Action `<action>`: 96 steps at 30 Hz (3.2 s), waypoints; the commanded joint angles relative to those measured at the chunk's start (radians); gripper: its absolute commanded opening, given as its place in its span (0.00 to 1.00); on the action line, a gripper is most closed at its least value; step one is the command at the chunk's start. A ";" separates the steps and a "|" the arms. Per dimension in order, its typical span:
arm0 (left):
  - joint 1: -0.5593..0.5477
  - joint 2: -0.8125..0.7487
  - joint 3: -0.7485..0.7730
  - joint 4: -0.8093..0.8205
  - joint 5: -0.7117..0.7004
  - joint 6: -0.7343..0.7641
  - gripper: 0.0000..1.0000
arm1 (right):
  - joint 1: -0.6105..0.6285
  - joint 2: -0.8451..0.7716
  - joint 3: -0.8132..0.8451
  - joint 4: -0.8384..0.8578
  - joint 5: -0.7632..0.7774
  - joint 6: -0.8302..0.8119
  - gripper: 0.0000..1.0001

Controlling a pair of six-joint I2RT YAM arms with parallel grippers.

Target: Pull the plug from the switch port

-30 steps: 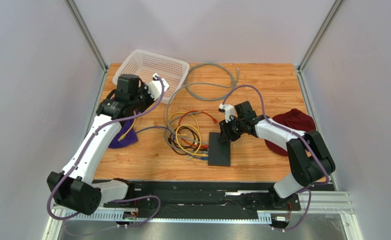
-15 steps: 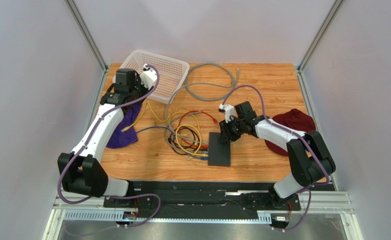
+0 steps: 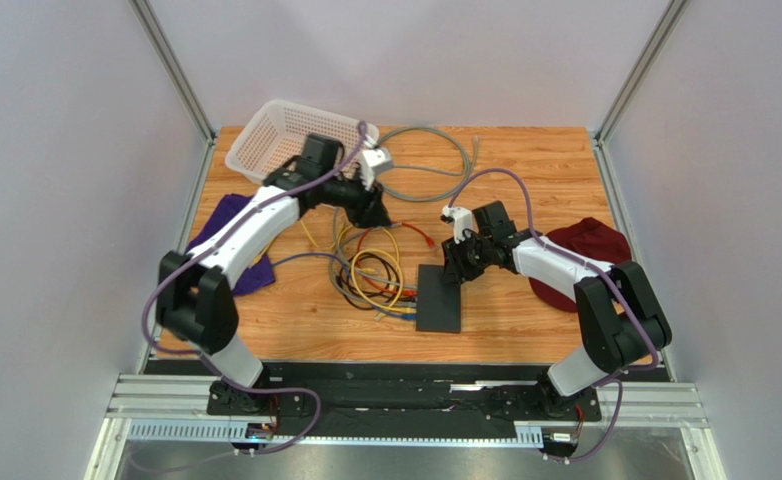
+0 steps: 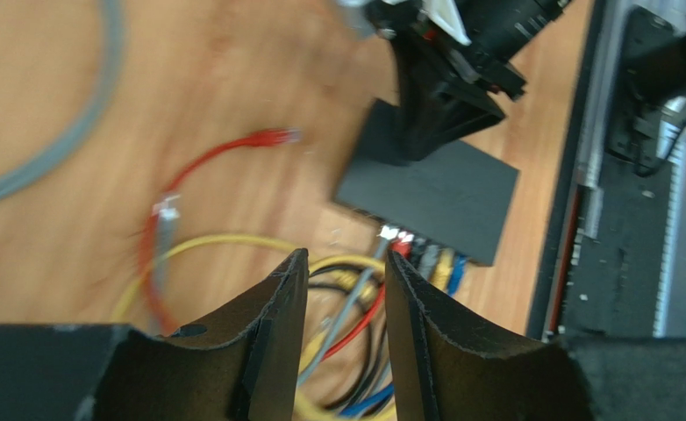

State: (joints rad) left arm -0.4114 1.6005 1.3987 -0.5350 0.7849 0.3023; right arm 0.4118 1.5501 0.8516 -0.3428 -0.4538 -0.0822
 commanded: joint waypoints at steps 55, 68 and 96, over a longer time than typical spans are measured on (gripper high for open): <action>-0.185 0.648 0.163 -0.172 0.211 -0.008 0.42 | -0.005 0.001 -0.023 -0.050 0.049 -0.044 0.35; -0.191 0.661 0.134 -0.198 0.218 0.078 0.41 | -0.005 0.002 -0.020 -0.055 0.049 -0.045 0.35; -0.188 0.687 0.138 -0.163 0.163 0.067 0.12 | -0.005 0.018 -0.022 -0.041 0.049 -0.037 0.36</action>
State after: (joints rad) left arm -0.5877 2.2463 1.5475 -0.7177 1.0180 0.3363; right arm 0.4107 1.5501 0.8509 -0.3431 -0.4541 -0.0986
